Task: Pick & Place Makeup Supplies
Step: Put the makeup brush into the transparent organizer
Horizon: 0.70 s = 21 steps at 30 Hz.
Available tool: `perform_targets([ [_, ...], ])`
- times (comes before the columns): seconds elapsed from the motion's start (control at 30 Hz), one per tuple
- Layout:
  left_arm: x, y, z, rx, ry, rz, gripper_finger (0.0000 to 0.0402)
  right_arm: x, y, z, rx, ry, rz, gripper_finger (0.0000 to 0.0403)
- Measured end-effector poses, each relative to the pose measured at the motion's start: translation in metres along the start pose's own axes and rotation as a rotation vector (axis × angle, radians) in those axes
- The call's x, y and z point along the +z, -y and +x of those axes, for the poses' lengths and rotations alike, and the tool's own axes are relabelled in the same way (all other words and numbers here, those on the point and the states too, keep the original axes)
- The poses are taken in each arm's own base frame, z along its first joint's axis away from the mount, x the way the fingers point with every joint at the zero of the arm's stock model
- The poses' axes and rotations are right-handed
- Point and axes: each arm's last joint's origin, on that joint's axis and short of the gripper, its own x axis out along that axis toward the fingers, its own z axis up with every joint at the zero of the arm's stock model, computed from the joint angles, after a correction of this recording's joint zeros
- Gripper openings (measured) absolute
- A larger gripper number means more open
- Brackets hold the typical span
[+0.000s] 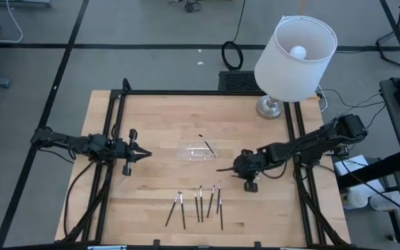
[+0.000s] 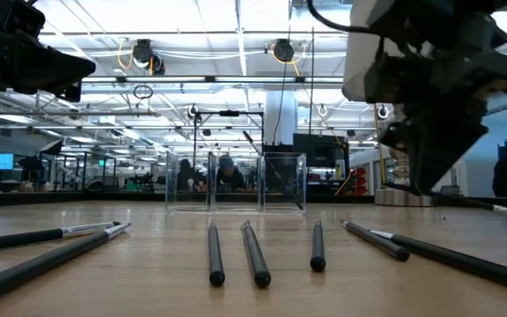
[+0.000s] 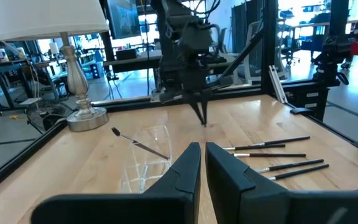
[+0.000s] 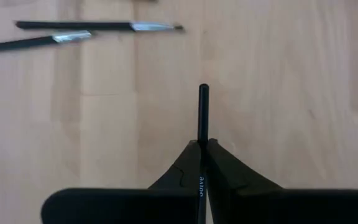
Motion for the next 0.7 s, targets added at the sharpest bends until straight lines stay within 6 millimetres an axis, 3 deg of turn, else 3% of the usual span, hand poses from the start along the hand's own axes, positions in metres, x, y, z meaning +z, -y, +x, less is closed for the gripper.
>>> perform_targets([
  [0.47,0.001,0.0,0.0,0.002,0.005,-0.001,0.0031,0.082,-0.03,-0.013,-0.197,-0.267,-0.185,0.0],
  [0.7,0.001,0.0,0.0,0.002,0.004,-0.001,0.0031,0.123,-0.042,-0.024,-0.446,-0.388,-0.372,0.0004],
])
